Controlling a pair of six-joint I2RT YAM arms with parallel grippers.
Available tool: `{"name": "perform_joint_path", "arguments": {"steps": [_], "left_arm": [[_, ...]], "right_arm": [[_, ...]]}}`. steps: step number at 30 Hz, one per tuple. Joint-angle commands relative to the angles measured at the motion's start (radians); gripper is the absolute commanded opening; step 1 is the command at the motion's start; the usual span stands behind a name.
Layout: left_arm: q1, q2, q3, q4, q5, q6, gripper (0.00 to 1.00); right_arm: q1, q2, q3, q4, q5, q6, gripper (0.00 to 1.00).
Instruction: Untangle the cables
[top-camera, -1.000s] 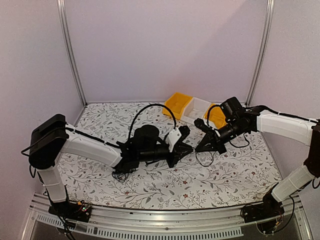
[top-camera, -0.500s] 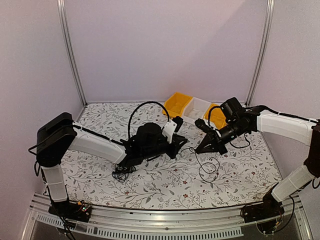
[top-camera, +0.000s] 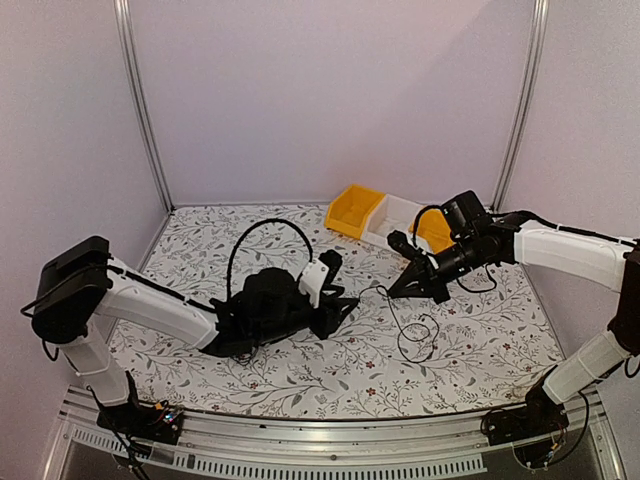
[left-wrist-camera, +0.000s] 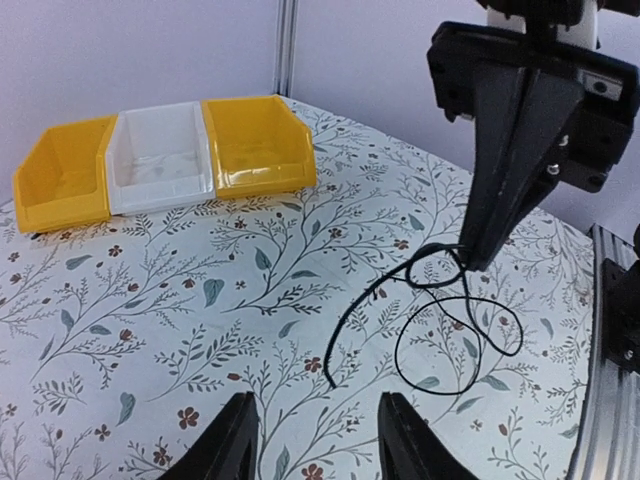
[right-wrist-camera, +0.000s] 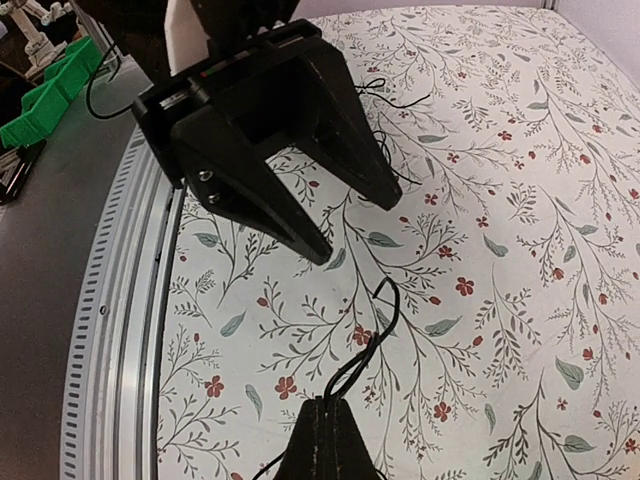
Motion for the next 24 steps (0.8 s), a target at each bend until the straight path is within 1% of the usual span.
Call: {"name": "perform_joint_path", "arguments": {"steps": [1, 7, 11, 15, 20, 24], "left_arm": [[-0.03, 0.021, 0.019, 0.044, 0.024, -0.047, 0.41], [-0.03, 0.117, 0.071, 0.141, 0.073, -0.105, 0.38], [-0.027, 0.14, 0.091, 0.181, 0.099, -0.123, 0.34], [-0.011, 0.161, 0.094, 0.244, 0.164, -0.155, 0.32], [0.013, 0.185, 0.116, 0.277, 0.214, -0.2, 0.26], [0.023, 0.202, 0.132, 0.289, 0.225, -0.209, 0.21]], "right_arm": [[0.0, -0.005, -0.007, 0.038, 0.017, 0.024, 0.0], [0.0, -0.004, -0.014, 0.038, 0.011, 0.024, 0.0], [-0.001, -0.002, -0.018, 0.036, 0.005, 0.021, 0.0], [0.001, 0.003, -0.018, 0.036, 0.004, 0.018, 0.0], [0.0, 0.005, -0.018, 0.032, -0.01, 0.012, 0.0], [-0.001, 0.011, -0.015, 0.028, -0.019, 0.006, 0.0]]}}
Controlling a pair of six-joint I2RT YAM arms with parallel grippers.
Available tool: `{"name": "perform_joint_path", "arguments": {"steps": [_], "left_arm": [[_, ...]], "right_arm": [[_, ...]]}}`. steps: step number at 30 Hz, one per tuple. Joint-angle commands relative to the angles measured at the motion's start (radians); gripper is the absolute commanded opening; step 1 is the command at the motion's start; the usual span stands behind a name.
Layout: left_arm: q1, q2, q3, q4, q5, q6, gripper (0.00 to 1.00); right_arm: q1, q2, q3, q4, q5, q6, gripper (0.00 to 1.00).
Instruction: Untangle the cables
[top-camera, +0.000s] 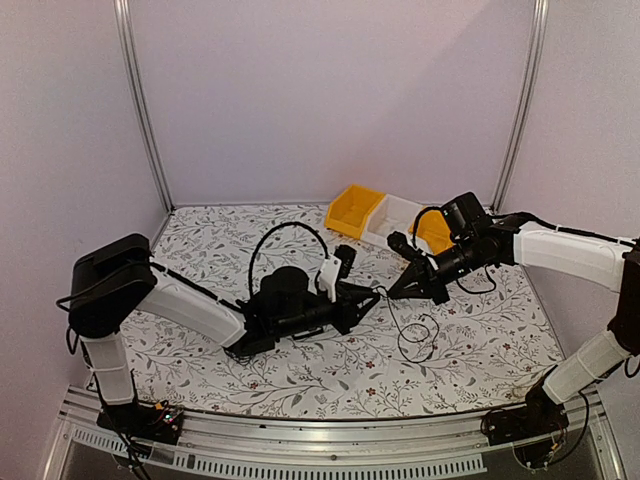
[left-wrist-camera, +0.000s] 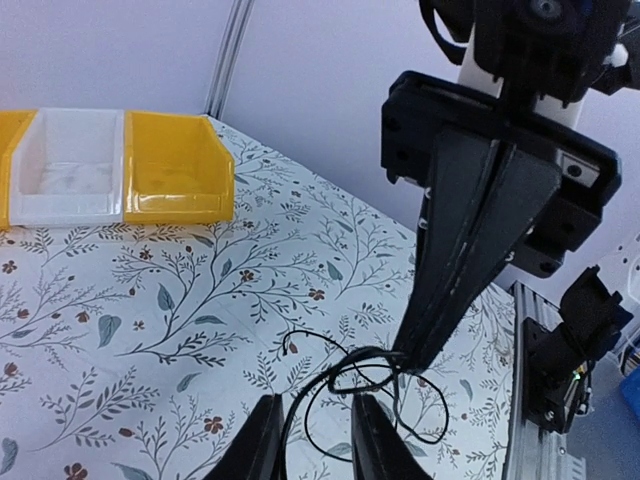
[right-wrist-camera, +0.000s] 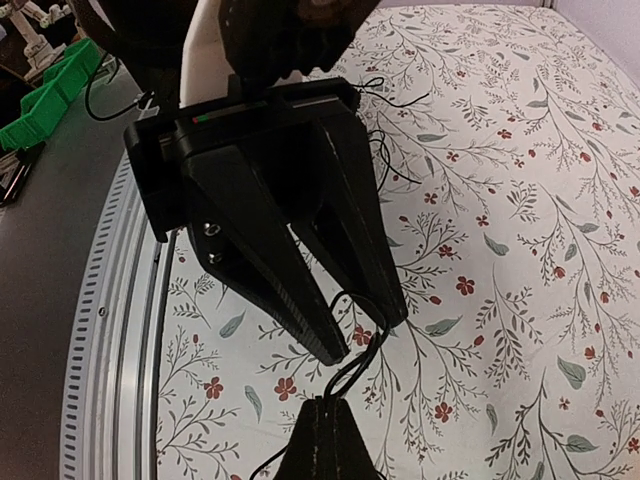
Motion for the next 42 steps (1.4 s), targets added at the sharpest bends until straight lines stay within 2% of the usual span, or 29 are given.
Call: {"name": "perform_joint_path", "arguments": {"steps": [1, 13, 21, 31, 42], "left_arm": [[0.019, 0.026, 0.035, 0.061, 0.042, -0.027, 0.21], [0.037, 0.071, 0.082, 0.067, 0.067, -0.035, 0.18], [0.046, 0.12, 0.126, 0.063, 0.033, -0.046, 0.19], [0.128, 0.213, 0.181, 0.06, -0.021, -0.127, 0.2], [0.24, 0.266, 0.181, 0.019, -0.09, -0.127, 0.2]], "right_arm": [[0.0, 0.01, -0.003, 0.003, -0.026, -0.009, 0.0], [-0.001, 0.012, -0.004, -0.009, -0.05, -0.021, 0.0], [0.001, 0.014, 0.0, -0.026, -0.078, -0.039, 0.0], [0.026, -0.007, 0.003, -0.058, -0.099, -0.076, 0.0], [0.028, -0.01, 0.015, -0.095, -0.126, -0.099, 0.0]]}}
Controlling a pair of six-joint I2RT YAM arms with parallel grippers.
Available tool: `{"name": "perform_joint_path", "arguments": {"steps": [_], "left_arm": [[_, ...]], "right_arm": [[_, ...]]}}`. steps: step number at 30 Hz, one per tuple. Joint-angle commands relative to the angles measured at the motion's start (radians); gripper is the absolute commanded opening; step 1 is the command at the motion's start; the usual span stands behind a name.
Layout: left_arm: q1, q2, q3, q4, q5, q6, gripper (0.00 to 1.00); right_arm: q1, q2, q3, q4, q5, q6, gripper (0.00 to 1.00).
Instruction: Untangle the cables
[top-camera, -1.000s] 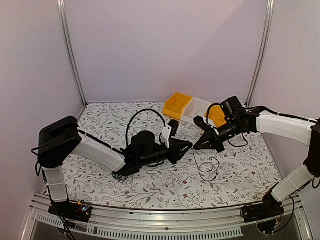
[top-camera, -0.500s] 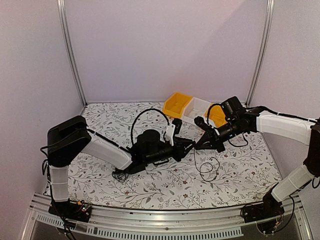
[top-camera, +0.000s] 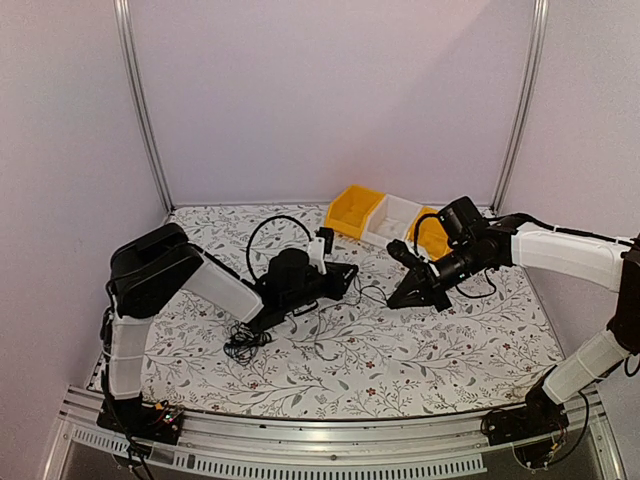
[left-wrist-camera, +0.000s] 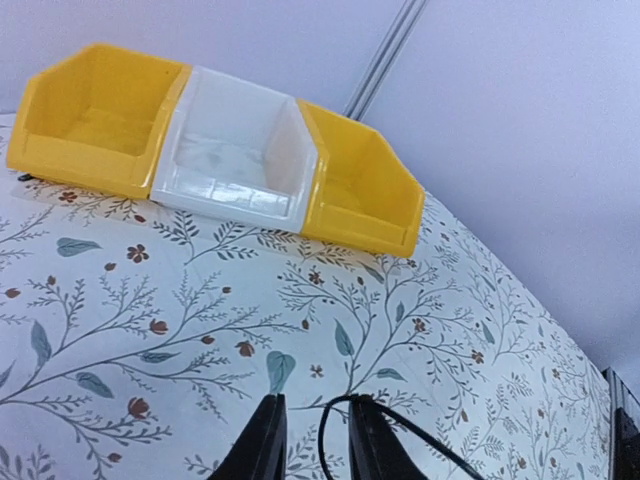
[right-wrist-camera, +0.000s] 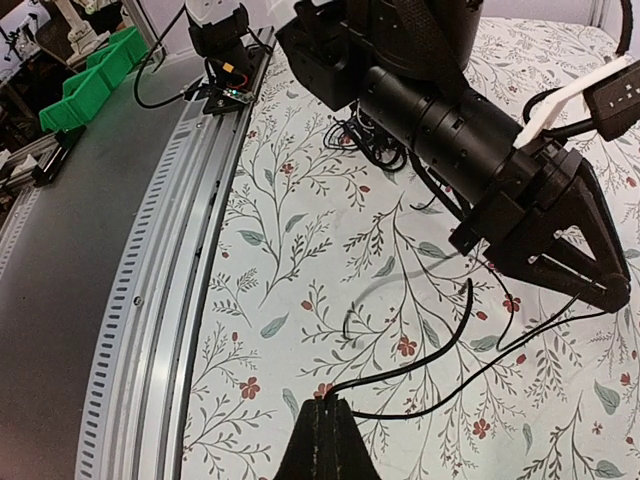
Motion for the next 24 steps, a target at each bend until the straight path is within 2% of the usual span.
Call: {"name": "perform_joint_path", "arguments": {"steps": [1, 9, 13, 17, 24], "left_arm": [[0.057, 0.018, 0.004, -0.02, -0.047, -0.011, 0.2], [0.119, -0.068, -0.107, -0.011, -0.08, 0.038, 0.25], [0.15, -0.149, -0.16, 0.001, -0.004, 0.09, 0.31], [0.151, -0.228, -0.198, -0.017, 0.069, 0.119, 0.37], [0.147, -0.389, -0.303, -0.053, 0.091, 0.073, 0.39]], "right_arm": [[0.005, -0.017, 0.014, -0.033, -0.045, -0.02, 0.0], [-0.005, -0.016, 0.038, -0.018, -0.007, 0.001, 0.0], [-0.049, -0.024, 0.093, -0.008, 0.045, 0.044, 0.0], [-0.085, -0.027, 0.226, -0.011, 0.137, 0.095, 0.0], [-0.132, 0.031, 0.518, -0.019, 0.32, 0.152, 0.0]]}}
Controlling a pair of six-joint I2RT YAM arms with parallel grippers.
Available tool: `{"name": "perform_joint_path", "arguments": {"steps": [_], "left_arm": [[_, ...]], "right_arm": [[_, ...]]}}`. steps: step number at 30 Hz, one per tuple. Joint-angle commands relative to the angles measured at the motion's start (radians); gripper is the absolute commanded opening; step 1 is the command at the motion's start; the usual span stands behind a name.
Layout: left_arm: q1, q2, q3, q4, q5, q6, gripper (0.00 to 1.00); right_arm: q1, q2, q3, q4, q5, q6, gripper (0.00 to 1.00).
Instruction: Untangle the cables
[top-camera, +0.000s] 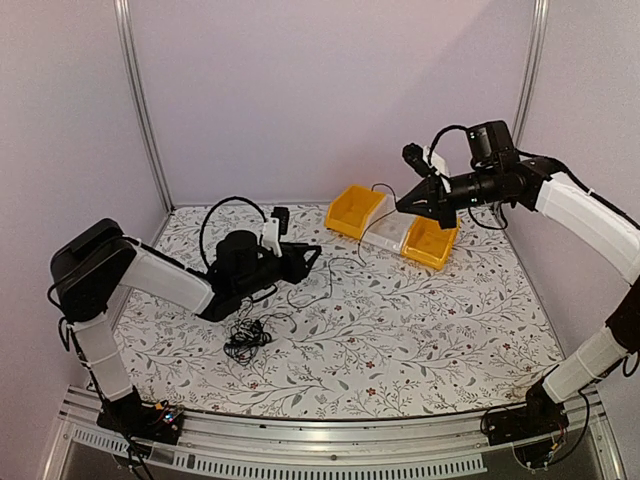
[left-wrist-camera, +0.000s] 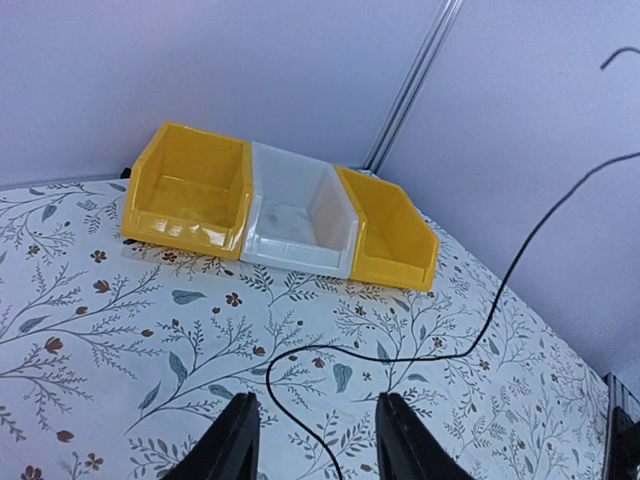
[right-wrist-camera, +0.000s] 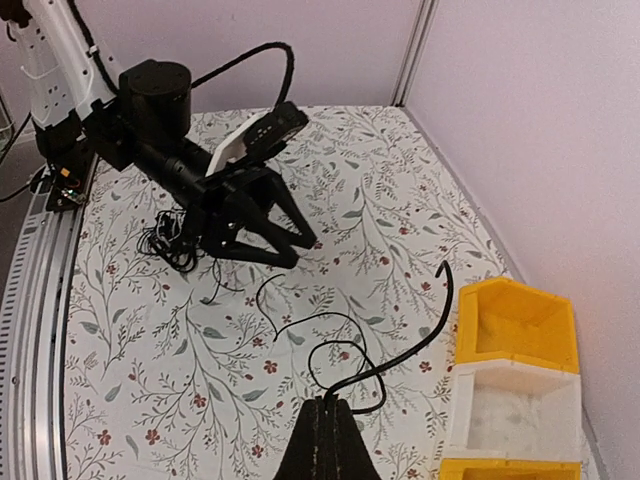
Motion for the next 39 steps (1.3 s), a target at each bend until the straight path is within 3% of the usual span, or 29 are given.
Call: {"name": "perform_joint_path", "arguments": {"steps": [1, 11, 25, 32, 39], "left_arm": [[-0.001, -0.103, -0.068, -0.046, 0.032, -0.001, 0.39], [-0.019, -0.266, -0.148, -0.208, 0.037, 0.057, 0.39], [-0.021, -0.313, -0.211, -0.209, 0.018, 0.059, 0.39], [-0.024, -0.312, -0.221, -0.201, 0.022, 0.054, 0.39], [-0.026, -0.319, -0.24, -0.203, 0.021, 0.049, 0.39]], "right_arm": [[-0.03, 0.038, 0.172, 0.005, 0.144, 0.059, 0.0], [-0.17, 0.129, 0.452, 0.038, 0.267, 0.135, 0.0], [-0.305, 0.136, 0.594, 0.149, 0.392, 0.157, 0.0], [-0.332, 0.154, 0.634, 0.181, 0.366, 0.179, 0.0], [-0.333, 0.081, 0.676, 0.228, 0.24, 0.23, 0.0]]}}
